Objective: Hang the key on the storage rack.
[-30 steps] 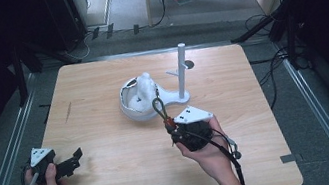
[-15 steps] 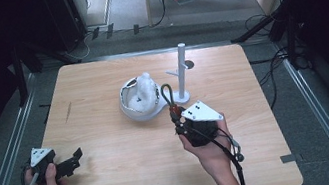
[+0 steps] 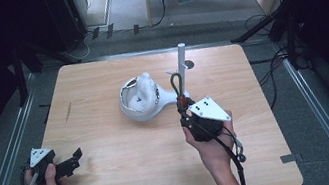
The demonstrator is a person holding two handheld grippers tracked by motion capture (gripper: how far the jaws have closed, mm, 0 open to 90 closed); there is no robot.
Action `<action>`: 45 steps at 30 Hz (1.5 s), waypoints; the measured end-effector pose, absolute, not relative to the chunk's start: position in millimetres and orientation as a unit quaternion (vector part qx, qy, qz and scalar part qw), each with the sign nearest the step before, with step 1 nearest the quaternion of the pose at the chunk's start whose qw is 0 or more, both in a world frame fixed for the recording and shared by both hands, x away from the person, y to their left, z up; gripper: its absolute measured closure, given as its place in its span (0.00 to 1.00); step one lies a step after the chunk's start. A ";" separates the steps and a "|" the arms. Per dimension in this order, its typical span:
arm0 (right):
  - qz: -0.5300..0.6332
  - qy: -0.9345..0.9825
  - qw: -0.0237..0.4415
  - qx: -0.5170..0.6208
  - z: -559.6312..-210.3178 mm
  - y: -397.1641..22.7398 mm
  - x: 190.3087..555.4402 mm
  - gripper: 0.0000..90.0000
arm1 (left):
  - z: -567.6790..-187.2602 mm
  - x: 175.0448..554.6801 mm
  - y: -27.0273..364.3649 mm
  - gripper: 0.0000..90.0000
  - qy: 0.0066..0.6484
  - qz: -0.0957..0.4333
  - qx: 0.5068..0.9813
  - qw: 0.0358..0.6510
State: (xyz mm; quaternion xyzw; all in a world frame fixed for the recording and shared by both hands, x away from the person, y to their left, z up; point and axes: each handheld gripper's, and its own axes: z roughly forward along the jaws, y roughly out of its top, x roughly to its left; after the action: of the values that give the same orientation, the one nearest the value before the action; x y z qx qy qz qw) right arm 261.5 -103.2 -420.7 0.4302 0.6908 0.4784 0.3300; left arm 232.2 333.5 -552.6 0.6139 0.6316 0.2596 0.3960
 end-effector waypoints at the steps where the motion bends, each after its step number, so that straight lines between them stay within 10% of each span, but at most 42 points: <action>1: 0.478 0.687 0.336 0.431 -420.5 -103.3 261.8 0.76 | -552.7 232.2 333.4 0.00 0.632 0.260 0.613 0.397; 45: 0.471 0.643 0.359 0.485 -427.2 -111.9 290.3 0.76 | -552.7 234.8 333.9 0.00 0.633 0.258 0.613 0.396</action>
State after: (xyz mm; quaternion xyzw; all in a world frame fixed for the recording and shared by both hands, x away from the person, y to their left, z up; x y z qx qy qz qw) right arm 290.3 -111.9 -427.2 0.4854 0.6429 0.4712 0.3592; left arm 234.8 333.9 -552.7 0.6131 0.6327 0.2579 0.3964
